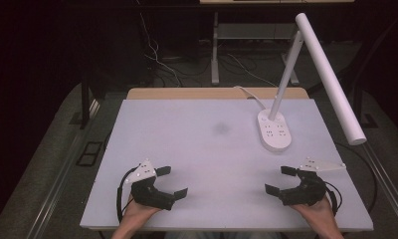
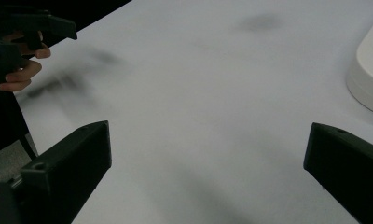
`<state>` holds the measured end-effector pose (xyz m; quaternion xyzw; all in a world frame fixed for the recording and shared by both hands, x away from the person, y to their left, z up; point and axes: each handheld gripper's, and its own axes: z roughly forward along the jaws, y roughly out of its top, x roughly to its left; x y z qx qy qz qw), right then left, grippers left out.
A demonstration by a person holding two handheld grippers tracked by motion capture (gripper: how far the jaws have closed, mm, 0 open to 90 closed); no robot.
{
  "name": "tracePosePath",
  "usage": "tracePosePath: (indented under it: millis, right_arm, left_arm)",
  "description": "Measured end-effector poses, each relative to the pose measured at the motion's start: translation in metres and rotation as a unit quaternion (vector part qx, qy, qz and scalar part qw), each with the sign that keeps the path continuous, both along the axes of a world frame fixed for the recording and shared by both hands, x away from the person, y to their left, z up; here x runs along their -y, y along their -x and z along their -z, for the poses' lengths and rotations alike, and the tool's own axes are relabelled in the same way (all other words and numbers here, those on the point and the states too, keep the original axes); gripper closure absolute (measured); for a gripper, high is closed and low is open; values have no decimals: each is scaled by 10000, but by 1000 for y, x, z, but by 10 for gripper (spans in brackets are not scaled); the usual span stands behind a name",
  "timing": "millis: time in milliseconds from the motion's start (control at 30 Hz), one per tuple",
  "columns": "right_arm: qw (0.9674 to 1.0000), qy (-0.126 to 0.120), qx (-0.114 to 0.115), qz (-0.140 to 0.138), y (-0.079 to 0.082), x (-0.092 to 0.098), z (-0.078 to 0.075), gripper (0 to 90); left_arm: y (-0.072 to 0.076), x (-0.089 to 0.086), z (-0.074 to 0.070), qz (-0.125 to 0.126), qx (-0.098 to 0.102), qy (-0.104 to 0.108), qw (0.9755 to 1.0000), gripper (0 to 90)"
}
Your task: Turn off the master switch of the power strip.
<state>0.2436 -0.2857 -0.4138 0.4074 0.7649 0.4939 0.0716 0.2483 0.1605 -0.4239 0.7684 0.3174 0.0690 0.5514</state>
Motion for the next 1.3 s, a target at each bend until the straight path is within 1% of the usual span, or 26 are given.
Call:
tracePosePath:
  millis: [400, 467, 567, 600, 800, 833, 867, 933, 1033, 1067, 1100, 1200, 1233, 1300]
  right_arm:
    - [10000, 38, -44, 18, 0, 1, -2, 1]
    - [9999, 64, -78, 23, 0, 1, -2, 1]
    - [9999, 117, -45, 25, -1, 0, -2, 1]
    - [9999, 130, -75, 26, -1, 0, -2, 1]
    - [9998, 185, -61, -22, 0, -3, -4, 1]
    - [9998, 163, -110, -48, 0, -4, -5, 1]
    - [9998, 163, -110, -48, 0, -4, -5, 1]
    - [9996, 224, -172, -99, -2, -6, -6, 1]
    - [9995, 248, -187, -111, -2, -9, -8, 1]
    - [9995, 248, -187, -111, -2, -9, -8, 1]
    - [9994, 297, -142, -108, -3, -10, -9, 1]
    - [9993, 320, -166, -103, -4, -13, -12, 1]
    - [9991, 380, -142, -96, -6, -14, -13, 1]
    - [9990, 409, -171, -79, -8, -15, -14, 1]
  left_arm:
    - [0, -1, 0, 15, 2, -8, 10000, 1]
    - [0, -1, 0, 14, -1, -6, 10000, 3]
    - [0, -2, 0, 23, 8, -1, 10000, 3]
    - [0, -2, 0, 28, 18, -2, 10000, 3]
    - [0, -2, 0, 37, 7, 6, 10000, 5]
    - [0, -2, 0, 31, -1, 11, 10000, 6]
    - [0, -2, 0, 30, -6, 14, 10000, 6]
    - [1, -2, 0, 19, -11, 20, 10000, 9]
    - [0, -1, 1, 10, -21, 34, 10000, 10]
    - [0, -1, 1, 12, -21, 28, 10000, 10]
    - [0, -1, 1, 13, -32, 27, 10000, 10]
    - [0, -1, 1, 6, -31, 22, 10000, 11]
    - [1, -1, 2, -2, -30, 28, 10000, 12]
    - [1, -2, 1, -2, -28, 21, 10000, 12]
